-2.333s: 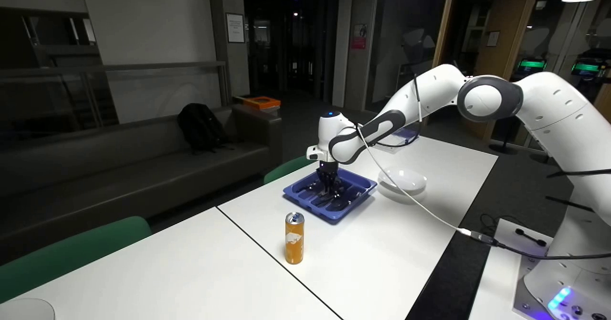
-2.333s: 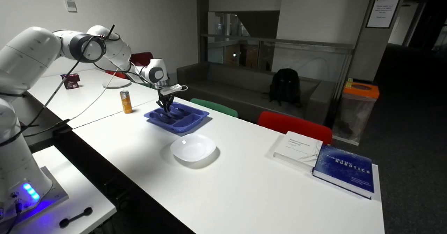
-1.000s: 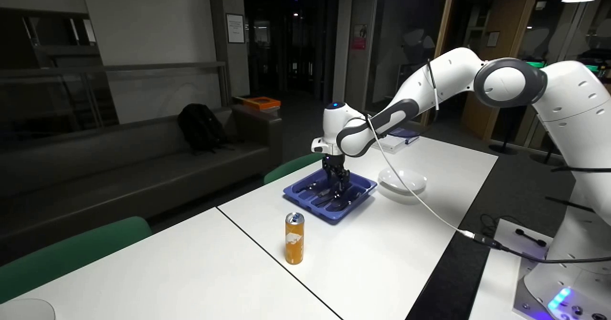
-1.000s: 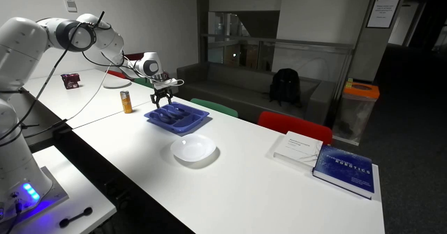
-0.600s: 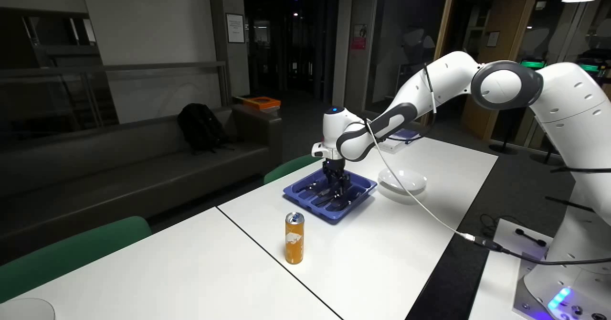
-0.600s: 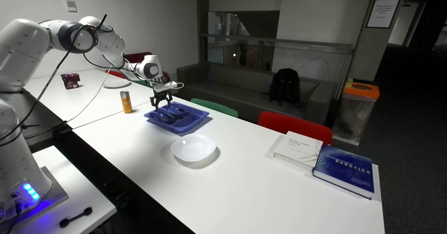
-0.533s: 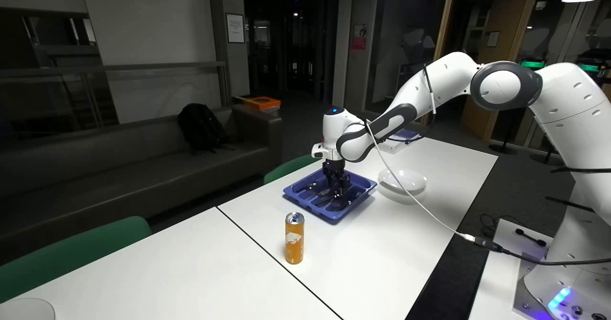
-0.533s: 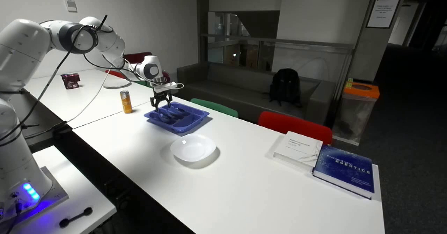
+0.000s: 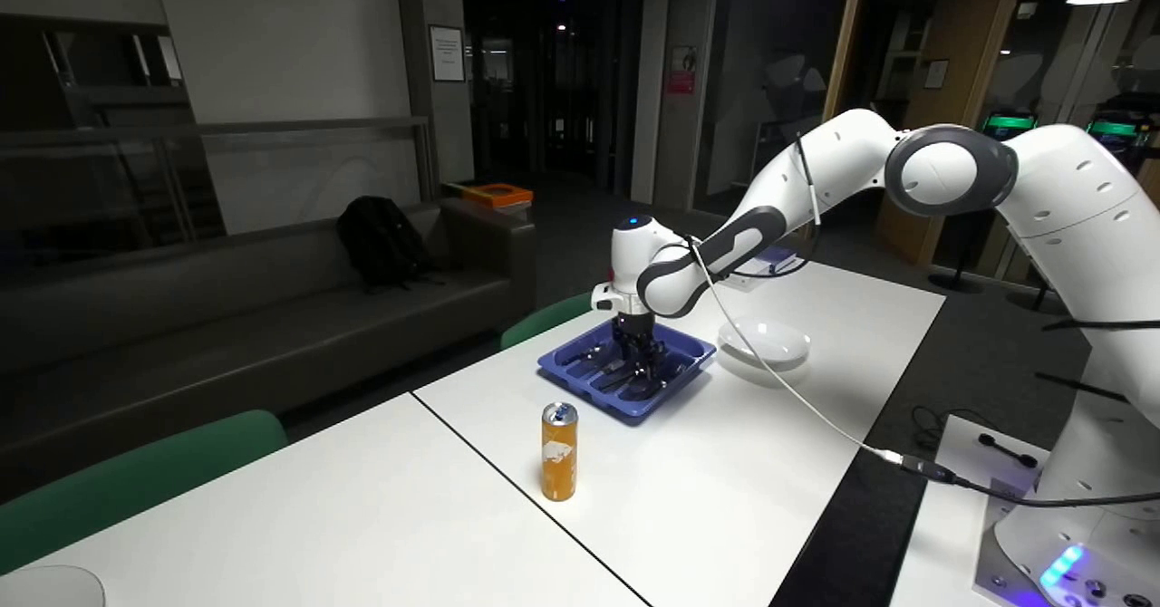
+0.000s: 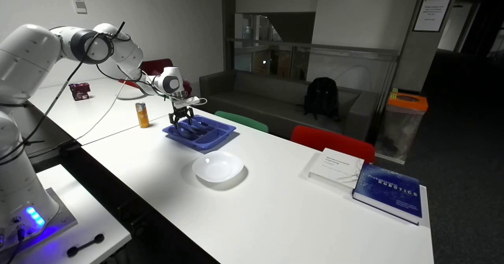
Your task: Move the white plate to the right, remove one silver spoon from the blue tray and place it behind the white plate
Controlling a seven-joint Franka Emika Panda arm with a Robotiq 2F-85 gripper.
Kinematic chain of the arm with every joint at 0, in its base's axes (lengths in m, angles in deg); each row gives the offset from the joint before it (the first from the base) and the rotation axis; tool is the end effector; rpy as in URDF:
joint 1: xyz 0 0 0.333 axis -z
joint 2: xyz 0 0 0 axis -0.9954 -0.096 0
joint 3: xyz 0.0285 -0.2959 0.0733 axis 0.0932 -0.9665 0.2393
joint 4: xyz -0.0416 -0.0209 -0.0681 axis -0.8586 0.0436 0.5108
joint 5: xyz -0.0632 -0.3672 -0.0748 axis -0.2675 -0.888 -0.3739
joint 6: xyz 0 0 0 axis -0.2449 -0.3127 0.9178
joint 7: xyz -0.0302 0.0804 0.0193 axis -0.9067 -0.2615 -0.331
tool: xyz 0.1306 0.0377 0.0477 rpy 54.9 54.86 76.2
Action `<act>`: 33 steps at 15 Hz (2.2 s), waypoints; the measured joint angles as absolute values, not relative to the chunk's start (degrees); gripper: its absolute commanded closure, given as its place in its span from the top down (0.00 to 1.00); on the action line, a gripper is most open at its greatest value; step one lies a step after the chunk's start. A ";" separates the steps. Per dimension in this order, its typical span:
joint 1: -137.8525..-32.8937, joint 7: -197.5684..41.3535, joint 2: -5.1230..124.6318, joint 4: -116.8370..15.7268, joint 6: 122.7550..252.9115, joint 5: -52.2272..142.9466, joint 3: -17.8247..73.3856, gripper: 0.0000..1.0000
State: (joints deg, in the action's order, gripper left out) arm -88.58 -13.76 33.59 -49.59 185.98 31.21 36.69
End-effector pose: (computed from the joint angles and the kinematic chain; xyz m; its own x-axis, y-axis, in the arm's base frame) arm 0.6724 0.0878 0.1600 0.1879 0.9707 -0.1498 0.9819 -0.1822 0.0509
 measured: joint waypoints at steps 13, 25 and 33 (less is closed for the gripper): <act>-87.34 -11.71 28.01 -43.99 185.82 31.61 37.35 0.87; -87.35 -11.61 24.26 -39.14 184.79 31.72 37.44 0.00; -87.55 -11.60 24.30 -38.02 183.55 31.75 37.54 0.03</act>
State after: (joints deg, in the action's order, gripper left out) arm -87.55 -11.60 24.30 -38.02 183.55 31.75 37.54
